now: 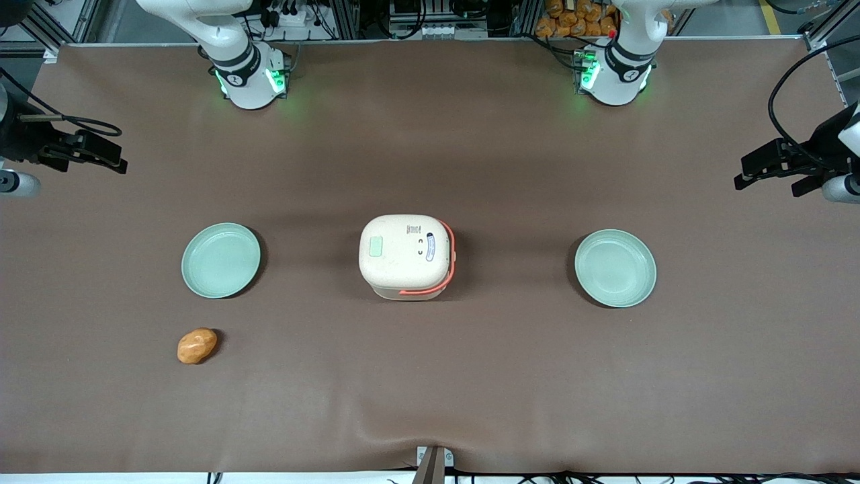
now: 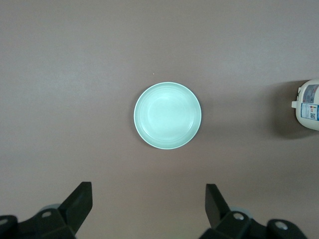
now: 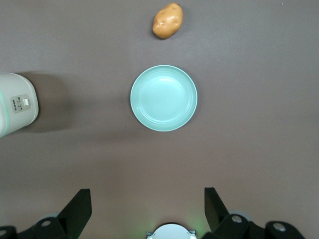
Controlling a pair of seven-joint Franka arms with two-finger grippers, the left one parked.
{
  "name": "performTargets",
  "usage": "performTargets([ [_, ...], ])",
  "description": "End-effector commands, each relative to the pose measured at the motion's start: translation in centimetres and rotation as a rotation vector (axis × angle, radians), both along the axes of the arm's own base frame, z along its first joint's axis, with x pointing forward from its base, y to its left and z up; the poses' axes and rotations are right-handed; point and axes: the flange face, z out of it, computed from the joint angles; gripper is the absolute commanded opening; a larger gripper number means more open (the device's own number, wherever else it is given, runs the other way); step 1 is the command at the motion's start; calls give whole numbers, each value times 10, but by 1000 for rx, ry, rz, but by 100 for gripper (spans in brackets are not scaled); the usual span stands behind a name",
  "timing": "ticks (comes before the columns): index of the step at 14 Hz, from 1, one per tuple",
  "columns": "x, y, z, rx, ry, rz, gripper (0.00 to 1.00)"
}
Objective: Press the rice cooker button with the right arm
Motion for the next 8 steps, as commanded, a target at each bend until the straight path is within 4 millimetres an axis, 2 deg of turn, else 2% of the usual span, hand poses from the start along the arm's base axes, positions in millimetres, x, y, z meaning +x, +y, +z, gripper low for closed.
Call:
performTargets([
  [1,-6,-4,7,-19,-3,5,100],
  [8,-6,-1,10,-14,-12,16,100],
])
